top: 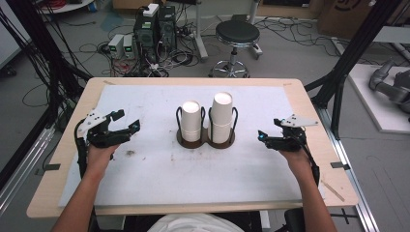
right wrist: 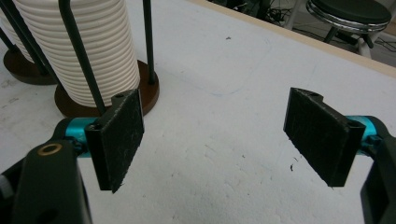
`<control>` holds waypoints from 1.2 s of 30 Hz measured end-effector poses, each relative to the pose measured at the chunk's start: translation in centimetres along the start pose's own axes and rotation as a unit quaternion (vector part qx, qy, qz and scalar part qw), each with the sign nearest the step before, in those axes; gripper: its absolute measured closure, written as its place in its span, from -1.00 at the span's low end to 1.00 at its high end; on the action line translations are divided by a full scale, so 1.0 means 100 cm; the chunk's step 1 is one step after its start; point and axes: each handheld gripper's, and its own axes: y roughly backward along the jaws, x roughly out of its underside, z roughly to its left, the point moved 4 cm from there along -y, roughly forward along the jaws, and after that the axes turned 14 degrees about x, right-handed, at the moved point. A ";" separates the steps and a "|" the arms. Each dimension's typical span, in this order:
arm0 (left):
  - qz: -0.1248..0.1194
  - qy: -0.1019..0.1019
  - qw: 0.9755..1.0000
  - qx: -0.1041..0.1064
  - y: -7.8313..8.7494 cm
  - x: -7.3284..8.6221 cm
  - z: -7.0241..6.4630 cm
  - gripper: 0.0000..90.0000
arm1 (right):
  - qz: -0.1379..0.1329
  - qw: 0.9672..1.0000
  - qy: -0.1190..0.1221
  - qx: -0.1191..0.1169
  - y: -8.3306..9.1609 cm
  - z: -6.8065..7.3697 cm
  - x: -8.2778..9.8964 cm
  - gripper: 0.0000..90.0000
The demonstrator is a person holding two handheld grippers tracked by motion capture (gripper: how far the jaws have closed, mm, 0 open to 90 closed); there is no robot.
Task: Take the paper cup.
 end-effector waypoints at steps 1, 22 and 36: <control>-0.002 0.001 1.000 0.001 -0.001 0.000 -0.001 -0.54 | 0.000 1.000 0.002 -0.001 0.000 0.000 0.000 -0.54; 0.009 -0.001 1.000 0.019 -0.010 0.002 -0.010 -0.54 | -0.070 0.997 0.008 -0.044 0.016 0.029 -0.017 -0.29; 0.020 0.003 0.999 0.030 -0.016 0.005 -0.010 -0.54 | -0.108 0.987 0.049 -0.104 0.025 0.077 -0.036 0.60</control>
